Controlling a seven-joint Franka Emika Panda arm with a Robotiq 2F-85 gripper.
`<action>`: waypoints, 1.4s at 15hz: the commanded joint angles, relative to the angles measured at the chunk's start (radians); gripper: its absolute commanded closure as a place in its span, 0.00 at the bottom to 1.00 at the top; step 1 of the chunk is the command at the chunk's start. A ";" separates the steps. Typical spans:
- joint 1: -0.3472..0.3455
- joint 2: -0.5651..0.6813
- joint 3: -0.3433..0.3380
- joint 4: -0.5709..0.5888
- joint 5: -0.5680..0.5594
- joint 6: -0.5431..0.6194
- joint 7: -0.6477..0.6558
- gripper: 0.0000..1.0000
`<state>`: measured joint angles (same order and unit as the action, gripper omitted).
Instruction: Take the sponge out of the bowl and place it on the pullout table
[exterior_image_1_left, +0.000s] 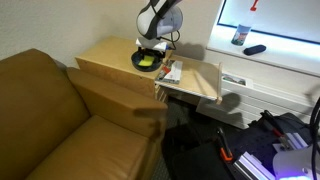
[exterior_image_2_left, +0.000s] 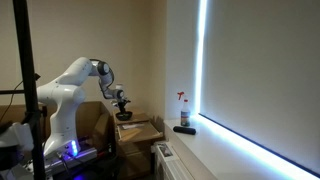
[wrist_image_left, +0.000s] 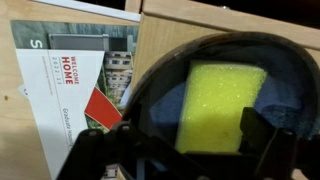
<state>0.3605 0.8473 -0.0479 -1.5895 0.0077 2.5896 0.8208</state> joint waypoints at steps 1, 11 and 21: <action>0.029 0.041 -0.011 0.046 -0.017 0.013 -0.003 0.00; 0.081 0.116 -0.082 0.118 -0.050 0.062 0.061 0.00; 0.071 0.126 -0.045 0.127 -0.034 0.064 0.037 0.41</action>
<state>0.4393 0.9595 -0.1032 -1.4724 -0.0298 2.6386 0.8640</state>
